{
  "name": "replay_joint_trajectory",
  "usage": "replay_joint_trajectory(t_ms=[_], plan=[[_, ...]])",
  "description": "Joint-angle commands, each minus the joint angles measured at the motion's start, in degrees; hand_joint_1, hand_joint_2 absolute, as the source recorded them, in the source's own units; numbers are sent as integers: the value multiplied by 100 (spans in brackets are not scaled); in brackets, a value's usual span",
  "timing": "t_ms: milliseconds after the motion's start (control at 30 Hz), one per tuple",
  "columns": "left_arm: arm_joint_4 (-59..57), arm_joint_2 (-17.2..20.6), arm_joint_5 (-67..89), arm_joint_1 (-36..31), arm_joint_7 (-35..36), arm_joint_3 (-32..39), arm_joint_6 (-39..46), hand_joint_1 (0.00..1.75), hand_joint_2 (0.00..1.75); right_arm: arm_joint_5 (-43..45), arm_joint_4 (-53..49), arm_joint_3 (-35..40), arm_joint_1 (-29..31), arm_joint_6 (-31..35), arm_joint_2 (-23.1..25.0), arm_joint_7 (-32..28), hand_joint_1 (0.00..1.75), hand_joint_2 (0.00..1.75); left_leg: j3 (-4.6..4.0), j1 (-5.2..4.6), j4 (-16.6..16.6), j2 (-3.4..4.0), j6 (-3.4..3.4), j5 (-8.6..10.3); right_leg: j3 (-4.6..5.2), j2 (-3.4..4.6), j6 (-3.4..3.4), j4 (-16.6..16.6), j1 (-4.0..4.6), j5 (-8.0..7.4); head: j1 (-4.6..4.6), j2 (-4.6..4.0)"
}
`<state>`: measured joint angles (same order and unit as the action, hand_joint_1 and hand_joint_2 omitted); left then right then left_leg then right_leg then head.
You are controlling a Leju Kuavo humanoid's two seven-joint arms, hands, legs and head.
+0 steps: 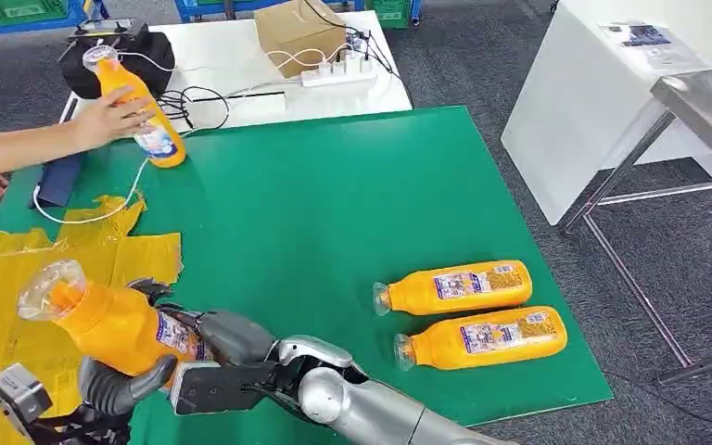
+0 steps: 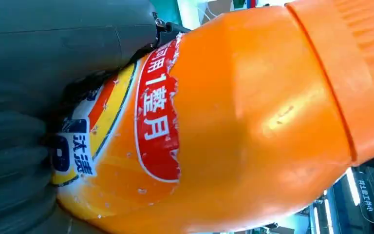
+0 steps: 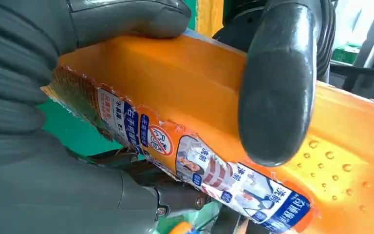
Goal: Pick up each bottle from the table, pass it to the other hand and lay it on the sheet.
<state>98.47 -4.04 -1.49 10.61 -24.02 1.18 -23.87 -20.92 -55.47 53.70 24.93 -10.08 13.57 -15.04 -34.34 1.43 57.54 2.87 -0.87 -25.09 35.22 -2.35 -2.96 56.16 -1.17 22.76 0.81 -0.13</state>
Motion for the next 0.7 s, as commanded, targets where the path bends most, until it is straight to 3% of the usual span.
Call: replay_joint_trajectory(t_ms=[33,400,533,567,600,700], plan=[[-325,70,34,-249,31,-438,-137,175,175,-19,335,603,102,-49,-39,-7,175,175,18,2,-8,-29,9,-1,-21,-1,10,-5,0,6,0,0],[-323,69,30,-249,27,-432,-138,175,175,-17,334,601,98,-49,-45,-6,175,175,32,5,-8,-38,13,-6,-35,2,15,-7,3,10,0,0],[-89,-8,120,-74,-115,-192,4,175,175,58,299,73,-97,304,-197,127,175,175,24,4,-9,-32,11,-3,-27,-1,11,-8,2,7,0,0],[-28,-11,255,-56,-166,-140,117,175,175,1,268,13,-44,393,-282,170,16,175,37,7,-10,-41,15,-8,-42,3,16,-11,4,11,2,0],[81,-32,592,-26,-300,-69,377,175,175,7,217,-124,-31,464,-366,176,0,175,22,5,-6,-33,11,-4,-27,-2,10,-8,3,7,0,0],[355,-94,1485,30,-582,305,1166,175,175,-138,-61,-498,-30,520,-785,264,0,175,7,2,-2,-27,10,0,-12,-3,6,-5,1,3,2,0]])
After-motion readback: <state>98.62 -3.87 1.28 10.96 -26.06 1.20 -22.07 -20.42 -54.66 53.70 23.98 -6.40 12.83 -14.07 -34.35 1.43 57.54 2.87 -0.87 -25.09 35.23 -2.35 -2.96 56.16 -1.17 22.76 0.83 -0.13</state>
